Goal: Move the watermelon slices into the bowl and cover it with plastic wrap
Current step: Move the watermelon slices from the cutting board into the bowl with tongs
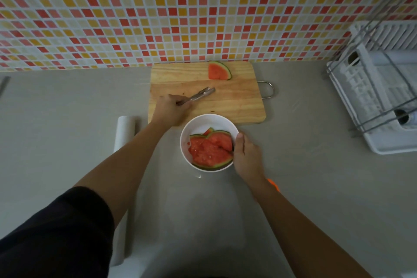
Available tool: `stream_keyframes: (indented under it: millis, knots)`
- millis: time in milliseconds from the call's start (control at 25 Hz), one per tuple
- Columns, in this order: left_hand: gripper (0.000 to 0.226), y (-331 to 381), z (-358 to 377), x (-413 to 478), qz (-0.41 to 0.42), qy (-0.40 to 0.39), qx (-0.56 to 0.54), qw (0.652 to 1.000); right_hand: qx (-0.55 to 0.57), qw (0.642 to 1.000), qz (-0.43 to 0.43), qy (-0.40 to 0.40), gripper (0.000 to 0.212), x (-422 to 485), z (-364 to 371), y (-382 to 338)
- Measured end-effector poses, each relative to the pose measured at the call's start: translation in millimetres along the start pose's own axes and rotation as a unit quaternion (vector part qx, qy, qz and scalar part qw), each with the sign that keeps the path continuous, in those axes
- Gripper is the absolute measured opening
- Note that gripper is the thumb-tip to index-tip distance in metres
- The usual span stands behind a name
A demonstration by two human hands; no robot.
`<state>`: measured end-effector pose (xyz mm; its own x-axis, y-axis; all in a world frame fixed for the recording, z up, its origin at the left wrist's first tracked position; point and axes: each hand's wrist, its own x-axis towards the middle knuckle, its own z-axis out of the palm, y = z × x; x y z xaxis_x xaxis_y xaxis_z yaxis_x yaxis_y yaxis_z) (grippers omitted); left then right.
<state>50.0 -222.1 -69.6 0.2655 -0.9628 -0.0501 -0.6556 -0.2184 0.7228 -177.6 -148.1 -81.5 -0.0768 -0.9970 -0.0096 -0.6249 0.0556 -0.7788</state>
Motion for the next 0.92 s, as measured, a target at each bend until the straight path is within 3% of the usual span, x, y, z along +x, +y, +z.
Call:
stream_keyframes:
  millis: [80, 160, 280, 400, 600, 800, 920]
  knots:
    - [0.036, 2, -3, 2, -0.092, -0.009, -0.106, 0.99, 0.003, 1.0, -0.003, 0.0, 0.033, -1, -1, -1]
    - [0.036, 6, -8, 5, -0.128, 0.006, -0.166, 0.978, 0.004, 1.0, -0.006, -0.002, 0.032, -1, -1, -1]
    - [0.031, 15, -16, 19, -0.084, 0.042, -0.091, 0.991, 0.005, 1.0, -0.009, -0.007, 0.033, -1, -2, -2]
    - [0.045, 34, -16, 44, -0.106, 0.017, -0.025, 0.994, 0.005, 1.0, -0.02, 0.001, 0.032, -1, -2, -3]
    - [0.037, 57, -3, 81, -0.137, -0.036, -0.063, 0.988, -0.001, 1.0, -0.021, -0.011, 0.034, 0, -2, -2]
    - [0.032, 41, -9, 89, -0.18, -0.057, -0.125, 0.974, -0.007, 1.0, -0.021, -0.012, 0.038, 1, -1, -1]
    - [0.03, 25, -21, 83, -0.171, -0.118, -0.137, 0.969, 0.002, 1.0, -0.016, -0.016, 0.034, 0, -1, 1]
